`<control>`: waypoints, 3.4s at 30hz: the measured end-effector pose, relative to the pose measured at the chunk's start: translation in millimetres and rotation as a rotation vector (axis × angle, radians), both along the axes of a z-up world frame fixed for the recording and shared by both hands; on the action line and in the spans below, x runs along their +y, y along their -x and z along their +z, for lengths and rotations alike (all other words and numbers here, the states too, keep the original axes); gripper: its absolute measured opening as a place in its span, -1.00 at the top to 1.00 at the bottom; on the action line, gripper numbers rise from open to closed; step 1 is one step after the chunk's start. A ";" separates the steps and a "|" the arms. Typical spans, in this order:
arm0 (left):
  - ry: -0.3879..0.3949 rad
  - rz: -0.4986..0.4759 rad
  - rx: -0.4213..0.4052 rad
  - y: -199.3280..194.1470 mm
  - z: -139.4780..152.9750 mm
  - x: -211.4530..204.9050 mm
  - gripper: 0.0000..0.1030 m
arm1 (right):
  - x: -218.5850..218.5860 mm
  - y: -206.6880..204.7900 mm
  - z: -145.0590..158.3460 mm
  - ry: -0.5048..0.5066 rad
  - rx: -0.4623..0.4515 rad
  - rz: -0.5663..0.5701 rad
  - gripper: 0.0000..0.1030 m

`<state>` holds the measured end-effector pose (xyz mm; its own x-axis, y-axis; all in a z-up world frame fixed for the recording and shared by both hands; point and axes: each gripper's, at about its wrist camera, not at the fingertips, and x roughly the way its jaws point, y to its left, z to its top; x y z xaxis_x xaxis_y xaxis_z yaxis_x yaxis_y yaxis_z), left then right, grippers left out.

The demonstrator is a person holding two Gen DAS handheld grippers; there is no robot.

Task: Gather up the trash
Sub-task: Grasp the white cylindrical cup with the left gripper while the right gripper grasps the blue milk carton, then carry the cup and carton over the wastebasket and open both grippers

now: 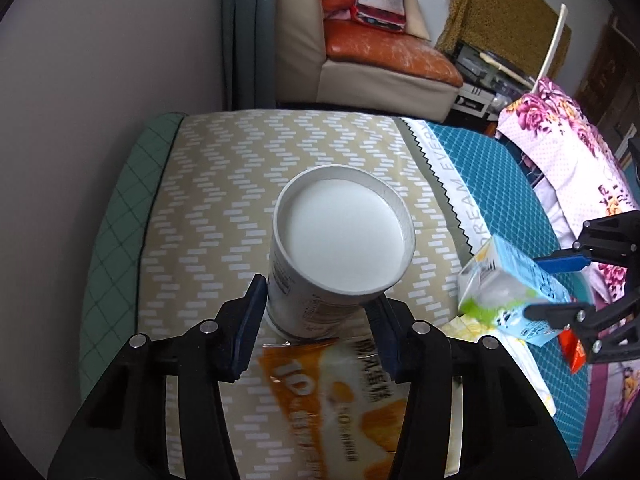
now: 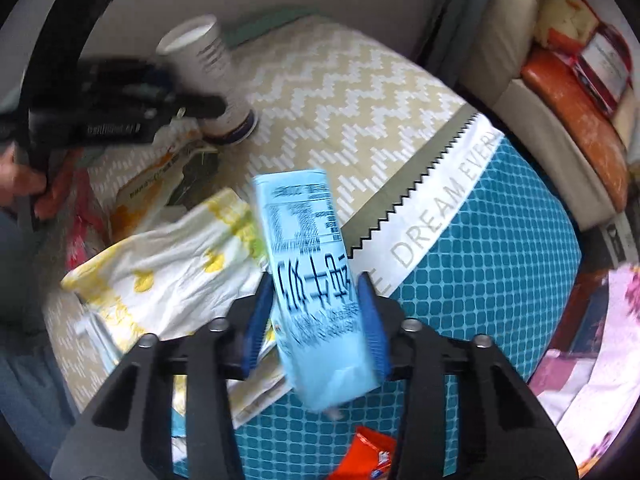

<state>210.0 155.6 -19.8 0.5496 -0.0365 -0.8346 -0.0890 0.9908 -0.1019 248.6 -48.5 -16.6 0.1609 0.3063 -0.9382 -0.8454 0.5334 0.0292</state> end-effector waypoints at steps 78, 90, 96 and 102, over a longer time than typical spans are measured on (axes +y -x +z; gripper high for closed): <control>0.042 -0.599 0.177 11.6 -29.0 -445.3 -0.38 | -442.0 107.1 -25.2 -0.425 -0.009 -1.241 0.29; 0.103 -0.563 0.154 29.4 -16.9 -419.6 -0.70 | -432.6 100.7 -26.3 -0.406 -0.003 -1.235 0.29; 0.121 -0.560 0.142 38.4 -10.7 -407.3 -0.73 | -424.4 99.7 -25.6 -0.392 0.003 -1.226 0.29; 0.143 -0.539 0.131 40.5 -4.3 -393.1 -0.73 | -414.4 99.9 -22.7 -0.377 0.016 -1.213 0.24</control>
<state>169.5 -237.5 -24.1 0.3142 -0.4006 -0.8607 0.4039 0.8769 -0.2607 148.7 -463.0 -39.3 0.5133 0.2183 -0.8300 0.1801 0.9182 0.3529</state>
